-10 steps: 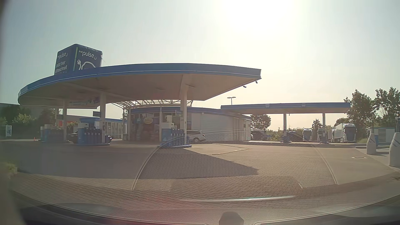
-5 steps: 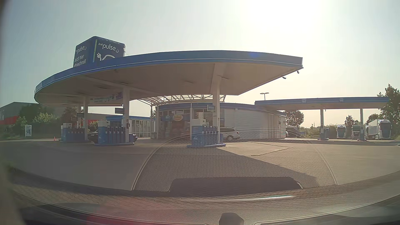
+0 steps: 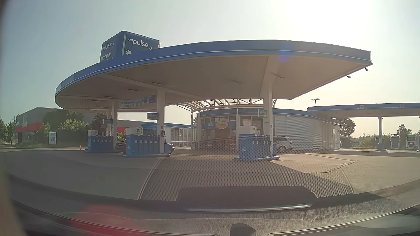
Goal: Follow the waypoints while adhering to traffic rules and regulations
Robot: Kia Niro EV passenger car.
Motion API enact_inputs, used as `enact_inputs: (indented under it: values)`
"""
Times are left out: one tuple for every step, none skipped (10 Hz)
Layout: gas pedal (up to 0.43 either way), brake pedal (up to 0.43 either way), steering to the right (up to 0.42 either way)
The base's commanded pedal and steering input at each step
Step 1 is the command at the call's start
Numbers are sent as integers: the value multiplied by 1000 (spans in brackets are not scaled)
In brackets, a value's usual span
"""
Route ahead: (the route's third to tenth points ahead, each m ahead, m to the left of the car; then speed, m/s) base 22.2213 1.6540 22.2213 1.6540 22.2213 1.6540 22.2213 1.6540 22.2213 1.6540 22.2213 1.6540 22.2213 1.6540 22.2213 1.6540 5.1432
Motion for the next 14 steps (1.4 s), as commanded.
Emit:
enact_inputs:
  values:
    - [118, 30, -183]
    - [79, 30, -168]
    - [47, 30, -148]
    - [0, 30, -130]
    - [0, 30, -111]
    - [0, 30, -88]
    - [0, 30, -70]
    - [0, 30, -59]
    - [0, 30, -46]
    - [0, 30, -29]
    - [0, 30, -14]
    - [0, 30, -1]
    - [0, 30, 4]
    - [0, 30, 6]
